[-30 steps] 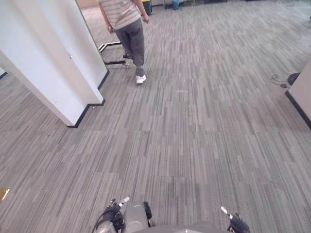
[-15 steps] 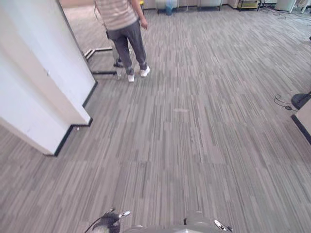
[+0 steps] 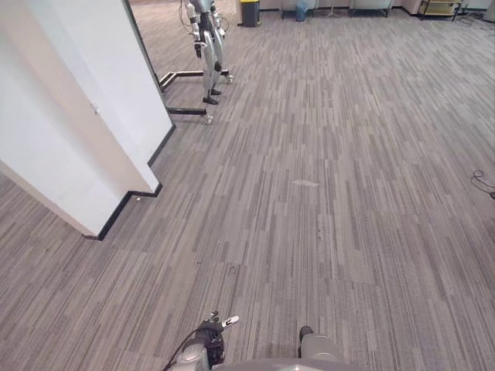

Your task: Organize washtable

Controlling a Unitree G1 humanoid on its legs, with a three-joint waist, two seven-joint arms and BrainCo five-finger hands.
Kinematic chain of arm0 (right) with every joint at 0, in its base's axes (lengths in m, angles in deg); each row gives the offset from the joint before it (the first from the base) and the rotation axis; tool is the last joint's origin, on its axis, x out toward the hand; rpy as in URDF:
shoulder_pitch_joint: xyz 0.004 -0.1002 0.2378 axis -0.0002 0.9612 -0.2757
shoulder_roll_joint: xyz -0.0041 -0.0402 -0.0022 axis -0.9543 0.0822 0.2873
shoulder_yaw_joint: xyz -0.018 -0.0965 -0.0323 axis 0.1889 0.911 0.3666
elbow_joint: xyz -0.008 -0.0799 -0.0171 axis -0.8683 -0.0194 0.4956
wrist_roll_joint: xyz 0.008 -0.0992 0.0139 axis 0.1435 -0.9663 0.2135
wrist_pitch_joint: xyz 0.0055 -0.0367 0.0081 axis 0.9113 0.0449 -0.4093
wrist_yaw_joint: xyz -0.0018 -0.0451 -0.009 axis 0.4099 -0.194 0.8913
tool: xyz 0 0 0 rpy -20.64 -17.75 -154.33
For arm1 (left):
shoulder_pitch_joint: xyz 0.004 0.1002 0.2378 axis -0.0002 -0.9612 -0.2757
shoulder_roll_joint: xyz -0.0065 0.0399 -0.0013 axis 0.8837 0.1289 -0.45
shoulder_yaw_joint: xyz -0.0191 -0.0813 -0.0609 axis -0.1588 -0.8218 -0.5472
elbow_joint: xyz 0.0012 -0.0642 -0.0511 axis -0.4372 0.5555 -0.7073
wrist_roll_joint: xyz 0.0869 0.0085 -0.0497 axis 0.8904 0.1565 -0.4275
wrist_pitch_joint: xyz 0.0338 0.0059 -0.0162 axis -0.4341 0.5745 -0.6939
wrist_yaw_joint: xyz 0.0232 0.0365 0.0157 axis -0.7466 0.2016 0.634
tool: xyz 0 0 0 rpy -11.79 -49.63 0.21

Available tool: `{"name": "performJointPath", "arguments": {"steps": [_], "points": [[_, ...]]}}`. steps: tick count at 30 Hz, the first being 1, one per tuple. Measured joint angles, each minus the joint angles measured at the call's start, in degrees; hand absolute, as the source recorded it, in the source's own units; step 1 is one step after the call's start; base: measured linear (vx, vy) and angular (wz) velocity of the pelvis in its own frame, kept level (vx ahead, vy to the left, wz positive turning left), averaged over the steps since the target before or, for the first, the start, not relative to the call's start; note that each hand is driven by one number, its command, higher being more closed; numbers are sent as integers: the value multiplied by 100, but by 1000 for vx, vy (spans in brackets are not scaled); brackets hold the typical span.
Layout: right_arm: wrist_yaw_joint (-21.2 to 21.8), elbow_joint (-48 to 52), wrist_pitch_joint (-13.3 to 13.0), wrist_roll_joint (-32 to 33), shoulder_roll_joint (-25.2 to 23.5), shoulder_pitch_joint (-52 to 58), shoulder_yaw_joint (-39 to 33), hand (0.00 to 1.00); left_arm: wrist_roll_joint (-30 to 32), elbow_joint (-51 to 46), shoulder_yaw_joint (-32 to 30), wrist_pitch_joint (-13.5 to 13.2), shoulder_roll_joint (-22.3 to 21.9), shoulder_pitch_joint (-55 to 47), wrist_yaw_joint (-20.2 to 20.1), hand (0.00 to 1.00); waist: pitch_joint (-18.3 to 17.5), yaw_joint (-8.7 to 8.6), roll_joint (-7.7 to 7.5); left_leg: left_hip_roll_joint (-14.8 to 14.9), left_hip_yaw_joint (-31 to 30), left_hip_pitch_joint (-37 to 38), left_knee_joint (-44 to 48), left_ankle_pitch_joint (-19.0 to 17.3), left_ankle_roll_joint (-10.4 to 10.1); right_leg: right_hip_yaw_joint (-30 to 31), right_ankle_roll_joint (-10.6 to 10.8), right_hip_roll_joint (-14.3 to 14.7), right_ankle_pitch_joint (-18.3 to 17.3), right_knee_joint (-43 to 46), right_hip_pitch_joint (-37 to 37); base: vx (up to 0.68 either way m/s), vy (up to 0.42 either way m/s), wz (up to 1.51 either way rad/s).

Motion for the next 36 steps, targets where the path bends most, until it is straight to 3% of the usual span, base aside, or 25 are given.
{"name": "performJointPath", "arguments": {"steps": [2,3,5,7,8,9,11,12,15,17,18,19,21,22,23,24,27,28,29,31,32,33,34,35,36], "points": [[13,-169,-5,67,16,-12,-71,0,11,249,-34,51,177,-28,-23,0,-22,-44,44,451,79,-177,1031,-586,-8,-1,-54,143,-372,519,-72,197,52,-11],[14,-221,1,77,-18,13,-299,0,10,387,-290,63,283,-186,-42,0,-60,-64,21,796,297,-285,2028,-764,184,44,-66,245,-639,771,-50,153,129,-20],[12,-232,-4,104,-86,80,-824,0,-126,212,-911,54,311,-365,-49,0,-95,-114,-30,1420,53,-914,4007,-326,1416,241,-103,367,-885,1061,8,77,-21,-50],[6,-216,-26,105,-9,76,-1280,0,-281,159,-1264,22,292,-555,-49,0,-157,-97,93,1251,-1466,-1406,4819,787,688,659,-126,683,-954,1082,146,86,-419,-133],[-8,-213,-15,103,16,13,-1320,0,-289,175,-1458,19,334,-701,-45,0,-154,-72,52,991,-2007,-1538,5041,1658,449,1048,-236,838,-982,1021,196,-92,-471,-169],[-8,-200,-16,99,15,-74,-1321,0,-335,219,-1575,21,357,-734,-36,0,-153,-73,-79,803,-2235,-1736,5298,1605,302,1350,-291,823,-1020,935,237,-183,-336,-147],[-46,-135,-18,98,64,-114,-1105,0,-386,177,-1586,6,371,-718,-27,0,-81,-79,-10,748,-2038,-2310,5139,-288,285,1640,-355,815,-1100,786,331,-251,-80,-83],[-60,-103,-28,91,101,-106,-782,0,-379,84,-1586,-27,332,-711,5,0,-55,-93,20,784,-1830,-2598,4329,-599,263,1696,-360,777,-1191,688,489,-102,33,-48],[11,77,-59,28,106,-162,-304,0,-383,-48,-1583,-67,262,-727,58,0,-83,103,104,746,-2039,-2878,2365,-238,65,2146,-273,937,-1571,778,642,307,181,-88],[25,99,-134,-27,94,-151,-261,0,-383,142,-1565,-62,274,-803,99,0,-319,174,53,406,-2084,-2882,2492,-65,189,2656,-132,804,-1796,889,637,403,351,-116],[24,46,-119,-37,49,-160,-265,0,-383,171,-1551,-60,372,-812,110,0,-419,136,-65,257,-2034,-2879,2523,-149,248,2743,-25,697,-1875,1205,521,441,336,-56],[33,-43,-110,-66,-42,-155,-269,0,-385,159,-1453,-73,563,-750,131,0,-473,16,-383,-100,-1888,-2850,2520,-283,404,2707,50,535,-2050,2183,186,478,256,13],[44,-341,-83,-77,-25,-136,-401,0,-392,178,-969,-62,749,-499,133,0,-468,-81,-670,-588,-1783,-2550,2393,-374,516,2608,307,318,-1711,3279,-165,494,254,35],[45,-416,-40,-80,36,-105,-477,0,-390,203,-614,-51,749,-405,133,0,-423,-137,-641,-847,-1787,-2168,2075,-385,550,2317,364,96,-1286,3691,-245,431,171,13],[49,-392,-43,-80,94,-85,-502,0,-392,206,-307,-43,660,-309,134,0,-362,-143,-582,-1029,-1768,-1728,1621,-372,658,1973,211,-62,-588,4107,-412,396,125,-5],[65,-391,-39,-107,119,-133,-497,0,-393,202,-121,-36,565,-205,132,0,-282,-139,-401,-1110,-1749,-1353,1274,-338,711,1720,100,-107,-338,4543,-621,289,34,-21],[117,-382,-34,-204,135,-198,-291,0,-502,203,231,-30,421,190,140,0,-79,-169,-192,-1142,-1690,-413,453,-313,746,662,-352,75,-1215,4604,-1344,95,-110,-22],[120,-380,-35,-216,142,-199,-245,0,-543,203,229,-45,402,260,145,0,-42,-193,-157,-1111,-1687,-251,318,-313,746,491,-411,184,-1282,4324,-1457,-79,-220,-5],[127,-369,-34,-248,143,-194,-252,0,-654,204,227,-69,358,376,158,0,2,-304,-96,-1025,-1711,-12,79,-315,748,275,-414,416,-1280,3460,-1610,-162,-192,32],[142,-359,-25,-273,140,-137,-340,0,-689,193,232,-96,325,483,130,0,11,-386,-85,-1060,-1871,216,-214,-353,786,208,-255,460,-959,1813,-1647,-74,-180,55],[142,-389,-22,-287,144,-97,-498,0,-690,155,222,-141,290,480,130,0,33,-433,-139,-1104,-1984,364,-300,-412,729,175,-327,447,-476,1610,-1635,347,-166,53],[134,-381,-11,-307,234,-97,-816,0,-648,156,-54,-189,84,380,121,0,139,-406,-54,-928,-2050,408,244,-503,586,84,-530,506,-721,1989,-1483,456,-167,42],[137,-379,-11,-308,232,-122,-913,0,-607,176,-162,-170,42,354,124,0,188,-415,-54,-837,-2020,249,861,-521,553,50,-524,437,-846,2030,-1366,518,-143,48],[140,-304,-16,-308,196,-104,-1009,0,-602,196,-360,-135,-52,242,128,0,313,-465,-40,-476,-2013,-291,2510,-430,254,-140,-599,407,-1041,1980,-1001,510,-178,51],[131,-277,2,-305,165,-76,-1040,0,-619,136,-681,-120,-170,137,127,0,370,-392,62,26,-2023,-988,4180,130,-207,-339,-710,483,-1226,1874,-616,526,-168,59]]}}
